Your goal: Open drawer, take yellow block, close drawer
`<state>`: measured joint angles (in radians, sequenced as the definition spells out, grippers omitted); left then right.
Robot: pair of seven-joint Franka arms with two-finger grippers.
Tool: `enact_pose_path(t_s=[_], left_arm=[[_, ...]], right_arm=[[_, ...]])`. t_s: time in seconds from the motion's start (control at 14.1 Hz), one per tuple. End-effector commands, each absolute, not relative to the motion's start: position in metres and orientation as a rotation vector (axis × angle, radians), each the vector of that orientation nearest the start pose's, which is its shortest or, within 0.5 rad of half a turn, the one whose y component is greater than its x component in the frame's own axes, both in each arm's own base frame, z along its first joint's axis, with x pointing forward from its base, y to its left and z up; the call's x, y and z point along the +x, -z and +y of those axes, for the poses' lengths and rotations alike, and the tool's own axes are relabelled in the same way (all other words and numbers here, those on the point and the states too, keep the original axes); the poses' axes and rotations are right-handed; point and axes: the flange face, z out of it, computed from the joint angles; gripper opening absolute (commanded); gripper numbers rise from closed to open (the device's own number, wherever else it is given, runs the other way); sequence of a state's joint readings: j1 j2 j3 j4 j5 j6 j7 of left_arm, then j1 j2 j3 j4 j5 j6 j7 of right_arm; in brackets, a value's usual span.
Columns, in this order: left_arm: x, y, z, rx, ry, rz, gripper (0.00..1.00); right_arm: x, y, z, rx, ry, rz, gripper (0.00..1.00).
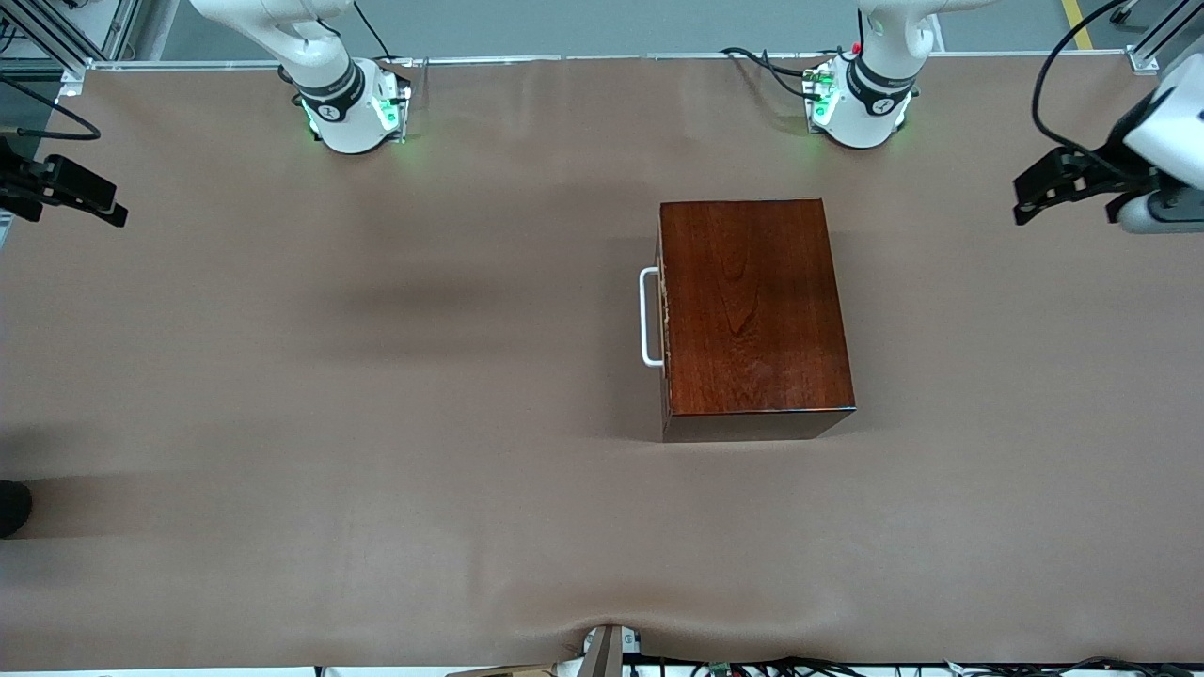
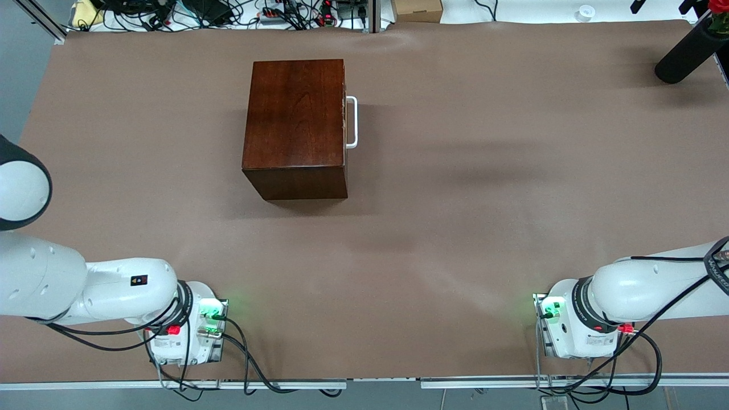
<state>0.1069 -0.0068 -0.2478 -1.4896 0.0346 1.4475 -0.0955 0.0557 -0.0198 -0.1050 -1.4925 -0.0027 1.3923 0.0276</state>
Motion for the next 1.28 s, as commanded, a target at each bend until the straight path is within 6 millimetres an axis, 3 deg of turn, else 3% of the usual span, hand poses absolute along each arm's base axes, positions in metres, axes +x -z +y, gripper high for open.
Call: enact_pose_path(t_s=[0.0, 0.35, 0.43, 0.85, 1.21], left_arm=[[0.541, -0.657, -0.089, -3.102, -0.057, 0.097, 1.00], [0.542, -0.653, -0.104, -3.100, -0.065, 0.114, 1.00], [0.543, -0.650, -0.118, -3.100, -0.070, 0.111, 1.00], [0.545, -0.622, -0.232, -3.107, -0.112, 0.091, 1.00], [0.527, -0.583, -0.355, -3.074, -0.101, 0.011, 1.00]], right_arm=[[0.529, -0.659, -0.030, -3.141, -0.128, 0.134, 1.00], [0.529, -0.659, -0.030, -3.140, -0.128, 0.136, 1.00], [0.529, -0.659, -0.031, -3.141, -0.128, 0.137, 1.00], [0.529, -0.659, -0.030, -3.140, -0.128, 0.136, 1.00], [0.529, -0.659, -0.030, -3.140, -0.126, 0.139, 1.00]])
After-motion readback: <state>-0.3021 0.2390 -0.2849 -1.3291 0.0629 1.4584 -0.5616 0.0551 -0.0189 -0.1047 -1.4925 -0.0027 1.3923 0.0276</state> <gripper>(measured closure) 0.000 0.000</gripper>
